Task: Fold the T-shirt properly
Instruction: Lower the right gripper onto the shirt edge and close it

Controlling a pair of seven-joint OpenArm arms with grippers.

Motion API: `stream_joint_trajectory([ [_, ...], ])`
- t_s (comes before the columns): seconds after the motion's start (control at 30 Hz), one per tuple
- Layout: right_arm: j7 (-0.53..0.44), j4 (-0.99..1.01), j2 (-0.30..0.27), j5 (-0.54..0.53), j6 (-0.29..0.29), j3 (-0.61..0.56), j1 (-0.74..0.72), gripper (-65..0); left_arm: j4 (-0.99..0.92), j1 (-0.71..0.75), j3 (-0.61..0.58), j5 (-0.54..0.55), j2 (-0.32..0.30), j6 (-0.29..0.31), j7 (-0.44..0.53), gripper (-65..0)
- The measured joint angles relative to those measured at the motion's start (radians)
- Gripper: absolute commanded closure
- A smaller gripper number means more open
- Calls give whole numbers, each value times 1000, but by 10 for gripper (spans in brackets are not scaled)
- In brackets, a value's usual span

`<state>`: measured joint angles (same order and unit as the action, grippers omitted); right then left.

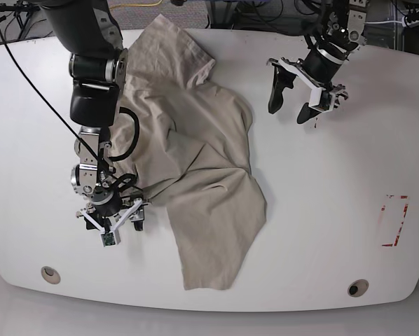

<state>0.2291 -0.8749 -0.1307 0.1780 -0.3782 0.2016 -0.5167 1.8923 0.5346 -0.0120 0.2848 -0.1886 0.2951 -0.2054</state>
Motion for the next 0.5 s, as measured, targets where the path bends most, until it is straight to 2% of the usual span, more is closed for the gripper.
stream_joint_trajectory([
  [0.1,-28,2,-1,-2,0,-2,15,-416,0,3,3,3,2,2,14,-381],
  [0.17,-26,-10,10,-1,6,-16,39,-370,-1,6,8,2,2,-5,11,-383],
  [0.23,-21,-88,35,0,4,-36,98,-349,-1,13,15,5,2,-24,18,-384],
  [0.37,-29,-212,92,-3,-13,-60,211,-323,-1,18,17,6,6,-23,19,-385],
  [0.43,-10,-252,114,-2,-22,-64,250,-328,-1,20,17,10,8,-20,16,-386],
  [0.5,1,-285,127,-8,-26,-63,276,-380,-1,21,17,10,10,-20,14,-393],
])
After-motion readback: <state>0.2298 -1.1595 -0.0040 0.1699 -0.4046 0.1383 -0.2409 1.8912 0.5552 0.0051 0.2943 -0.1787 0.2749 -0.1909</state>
